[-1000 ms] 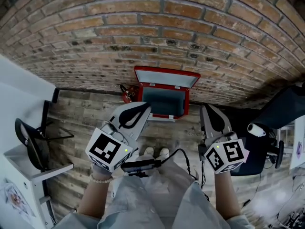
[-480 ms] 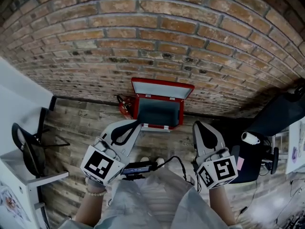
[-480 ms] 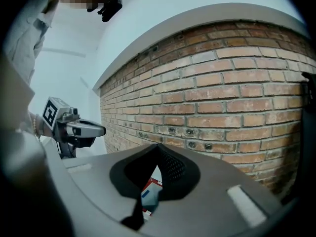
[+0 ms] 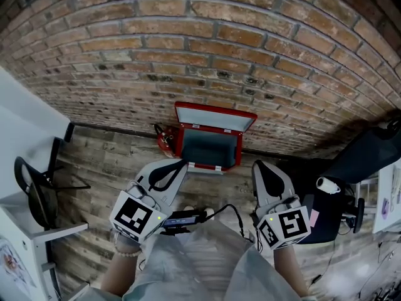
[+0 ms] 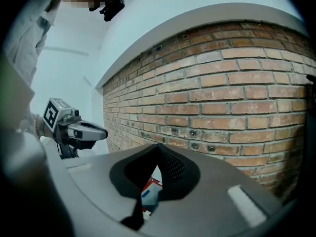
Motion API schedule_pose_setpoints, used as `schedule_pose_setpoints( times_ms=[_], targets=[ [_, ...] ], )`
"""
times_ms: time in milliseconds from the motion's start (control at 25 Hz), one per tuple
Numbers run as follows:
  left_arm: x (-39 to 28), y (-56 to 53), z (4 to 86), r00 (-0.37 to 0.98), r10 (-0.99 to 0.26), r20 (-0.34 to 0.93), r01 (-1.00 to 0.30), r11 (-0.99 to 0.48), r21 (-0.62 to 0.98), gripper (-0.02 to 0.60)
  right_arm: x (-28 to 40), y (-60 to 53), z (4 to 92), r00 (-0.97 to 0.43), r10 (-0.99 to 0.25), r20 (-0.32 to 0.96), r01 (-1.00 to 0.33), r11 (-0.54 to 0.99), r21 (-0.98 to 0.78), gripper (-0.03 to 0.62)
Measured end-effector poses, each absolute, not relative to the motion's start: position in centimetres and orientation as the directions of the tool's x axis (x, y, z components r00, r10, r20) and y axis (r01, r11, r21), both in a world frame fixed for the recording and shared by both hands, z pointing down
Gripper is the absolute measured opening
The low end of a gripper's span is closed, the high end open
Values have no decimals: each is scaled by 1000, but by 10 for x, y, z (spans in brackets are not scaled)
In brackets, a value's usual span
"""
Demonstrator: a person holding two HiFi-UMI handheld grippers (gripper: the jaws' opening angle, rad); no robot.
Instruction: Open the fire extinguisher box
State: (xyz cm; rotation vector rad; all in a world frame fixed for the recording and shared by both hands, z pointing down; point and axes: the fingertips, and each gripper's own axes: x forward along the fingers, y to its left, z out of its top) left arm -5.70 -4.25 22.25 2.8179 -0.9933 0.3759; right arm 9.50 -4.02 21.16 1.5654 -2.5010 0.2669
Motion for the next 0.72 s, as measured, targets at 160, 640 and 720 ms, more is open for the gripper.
schedule_pose_setpoints(
  times_ms=[160, 640, 720],
  targets=[
    [-56, -45, 220, 754, -601, 267, -632, -774, 44, -3, 92, -40, 212, -433, -867, 247, -899, 434, -52, 5],
    [-54, -45, 211, 759, -605, 240, -632, -773, 51, -3, 86, -33, 216, -430, -867, 251, -901, 429, -65, 4],
    [-55, -45, 211, 758, -606, 240, -633, -772, 49, -3, 85, -32, 216, -432, -865, 253, -900, 431, -63, 3]
  ],
)
